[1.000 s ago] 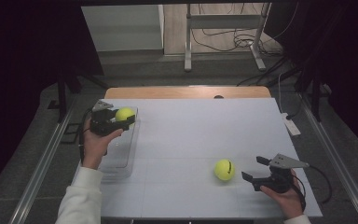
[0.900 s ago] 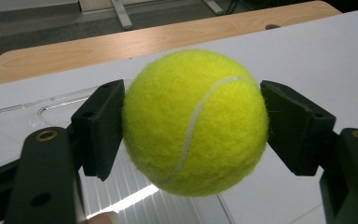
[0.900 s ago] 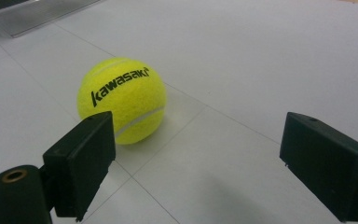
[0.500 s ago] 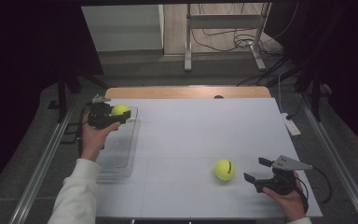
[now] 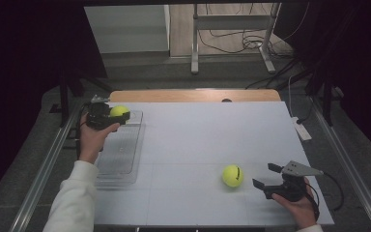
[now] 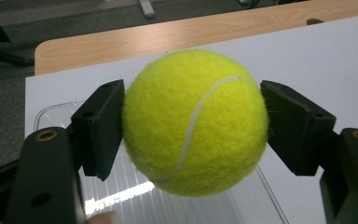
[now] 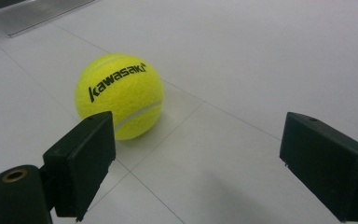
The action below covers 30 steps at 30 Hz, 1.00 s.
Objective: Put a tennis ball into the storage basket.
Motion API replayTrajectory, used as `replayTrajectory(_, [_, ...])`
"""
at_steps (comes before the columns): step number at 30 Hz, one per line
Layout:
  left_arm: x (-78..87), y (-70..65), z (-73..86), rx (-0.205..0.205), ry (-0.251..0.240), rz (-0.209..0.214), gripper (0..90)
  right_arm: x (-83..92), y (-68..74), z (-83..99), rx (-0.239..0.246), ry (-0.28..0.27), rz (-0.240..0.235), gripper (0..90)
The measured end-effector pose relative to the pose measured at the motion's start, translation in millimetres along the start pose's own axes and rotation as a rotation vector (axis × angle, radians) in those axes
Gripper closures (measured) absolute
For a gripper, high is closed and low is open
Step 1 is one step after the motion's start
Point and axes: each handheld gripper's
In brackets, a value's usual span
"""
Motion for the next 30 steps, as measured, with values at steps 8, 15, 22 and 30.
replayTrajectory(8, [1.6, 5.5, -3.0, 0.010, 0.007, -0.018, 26.8, -0.1, 0.3, -0.2, 0.000, 0.001, 0.001, 11.3])
replayTrajectory(15, [0.2, 10.4, -2.7, 0.018, 0.021, -0.030, 26.9, -1.4, -0.1, 0.0, 0.000, 0.004, 0.003, 11.7])
replayTrajectory(22, [-1.7, 17.8, -1.6, 0.032, 0.035, -0.050, 26.8, -3.1, 0.1, -0.1, 0.004, 0.005, 0.001, 11.8])
replayTrajectory(30, [-9.6, 27.8, 2.1, 0.052, 0.067, -0.081, 26.8, -2.3, -0.5, -0.2, 0.002, 0.003, 0.003, 11.8])
Point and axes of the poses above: each handheld gripper's, and its own axes: x roughly backward along the jaws, z roughly out of its underside, y roughly to its left, and after that the axes turned 15 degrees about z, right-handed
